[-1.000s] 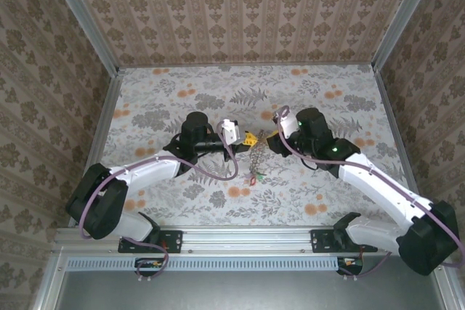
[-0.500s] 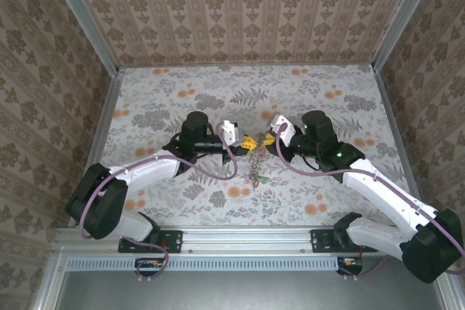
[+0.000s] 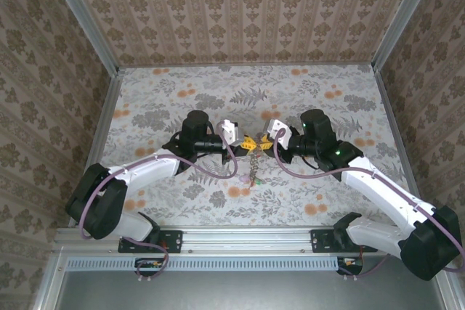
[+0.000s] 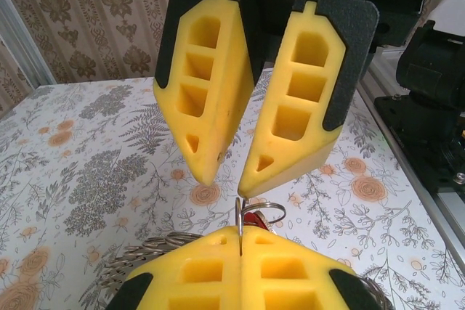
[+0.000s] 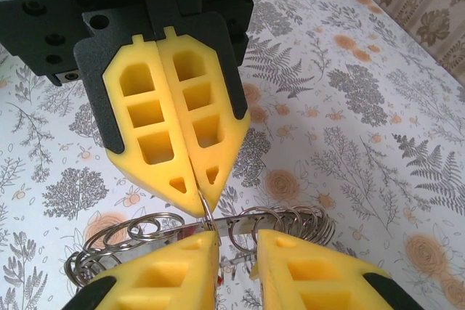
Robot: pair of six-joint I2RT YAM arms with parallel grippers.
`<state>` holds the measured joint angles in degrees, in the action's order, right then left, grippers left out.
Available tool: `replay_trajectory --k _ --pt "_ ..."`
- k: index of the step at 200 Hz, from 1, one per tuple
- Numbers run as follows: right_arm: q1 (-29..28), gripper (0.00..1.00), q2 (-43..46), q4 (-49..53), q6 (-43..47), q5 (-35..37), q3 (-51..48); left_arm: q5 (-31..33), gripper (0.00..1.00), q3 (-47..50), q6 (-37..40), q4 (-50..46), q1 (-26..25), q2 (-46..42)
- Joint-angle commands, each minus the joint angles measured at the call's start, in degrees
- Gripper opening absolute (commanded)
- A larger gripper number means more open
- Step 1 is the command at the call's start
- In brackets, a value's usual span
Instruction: Put the keys on the keyring
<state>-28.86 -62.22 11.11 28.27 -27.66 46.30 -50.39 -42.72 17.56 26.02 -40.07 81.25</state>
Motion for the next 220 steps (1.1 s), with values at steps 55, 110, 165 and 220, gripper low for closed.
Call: replay_trajectory --k 55,110,165,220 --pt "0.1 0.25 2.3 2.3 3.2 -0.7 0.9 -2.1 0.00 -2.7 0.5 1.5 0.3 -1.6" --pt "0.1 0.22 -0.6 0.9 1.9 -3.1 2.0 -2.5 0.00 -2.9 0.3 1.7 0.2 -1.4" --pt "0.1 0.18 -1.6 -1.5 0.9 -3.5 1.9 -2.9 0.00 -3.0 0.2 1.7 0.2 -1.2" --pt "0.1 0.14 -1.2 -2.0 1.3 -3.9 1.9 -3.2 0.00 -3.5 0.4 1.1 0.2 -0.9"
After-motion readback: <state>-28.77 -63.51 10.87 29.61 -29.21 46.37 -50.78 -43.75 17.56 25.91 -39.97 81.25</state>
